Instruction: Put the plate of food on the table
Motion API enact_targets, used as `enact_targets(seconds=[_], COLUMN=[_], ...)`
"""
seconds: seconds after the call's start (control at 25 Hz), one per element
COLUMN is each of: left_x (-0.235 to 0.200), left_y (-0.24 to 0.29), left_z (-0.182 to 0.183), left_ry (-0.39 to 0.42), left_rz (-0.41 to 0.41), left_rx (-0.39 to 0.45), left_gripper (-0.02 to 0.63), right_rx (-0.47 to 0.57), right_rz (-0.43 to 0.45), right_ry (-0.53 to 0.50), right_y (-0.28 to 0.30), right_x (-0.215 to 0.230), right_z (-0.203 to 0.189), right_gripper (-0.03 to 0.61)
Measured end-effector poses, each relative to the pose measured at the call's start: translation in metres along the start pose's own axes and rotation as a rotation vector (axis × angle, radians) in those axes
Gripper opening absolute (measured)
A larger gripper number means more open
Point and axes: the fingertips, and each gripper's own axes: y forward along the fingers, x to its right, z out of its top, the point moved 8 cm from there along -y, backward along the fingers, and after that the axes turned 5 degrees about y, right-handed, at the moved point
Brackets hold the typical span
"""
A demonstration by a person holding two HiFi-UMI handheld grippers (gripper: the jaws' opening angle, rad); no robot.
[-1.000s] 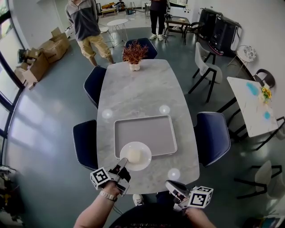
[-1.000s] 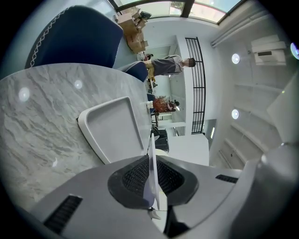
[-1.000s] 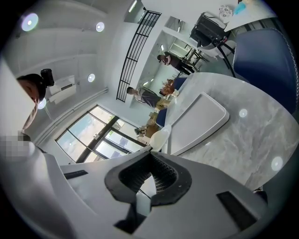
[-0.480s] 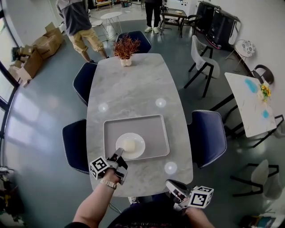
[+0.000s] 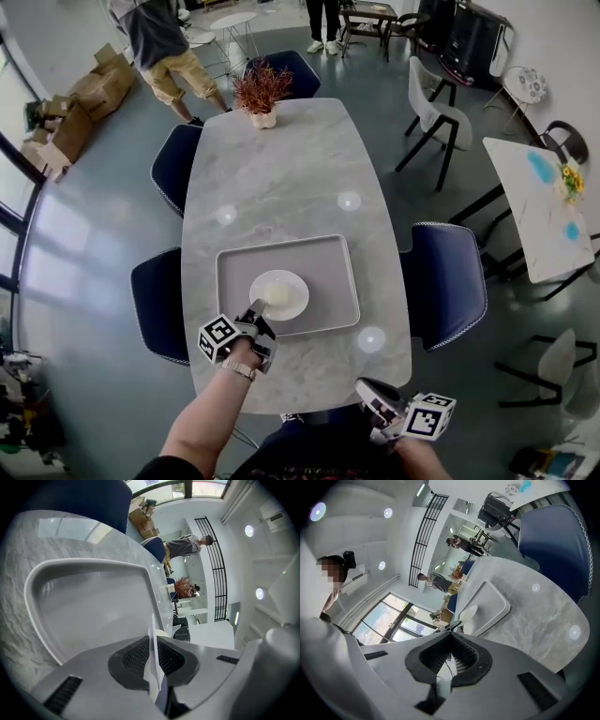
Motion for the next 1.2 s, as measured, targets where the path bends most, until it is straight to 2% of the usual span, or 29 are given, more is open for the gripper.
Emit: enact_targets(seconds=[0.36, 0.92, 1.04, 1.2], left_x=[0.003, -0.002, 0.001, 0.008], left_y=[0.024, 0.035, 0.037, 0.035], left_z=[0.003, 0.004, 0.006, 0.009], left_ry=[0.043, 0.101, 0.153, 0.268], left_rz=[0.058, 0.180, 0.221, 0.288], left_rx=[-0.003, 0.001, -0.006, -0.017], left_gripper=[0.032, 0.032, 0.034, 0.053], right_rx=[0.041, 0.041, 0.041, 0.039], right_rz=[-0.014, -0.004, -0.007, -0.003], right_ry=[0.027, 0.052, 0.053, 0.056], right_y=[-0.012, -0.017, -0.018, -0.019], right_x=[0.009, 0.015, 0.018, 0.017], right_z=[0.007, 0.010, 0.011, 0.011], right_gripper=[0.011, 0.011, 0.011, 0.011])
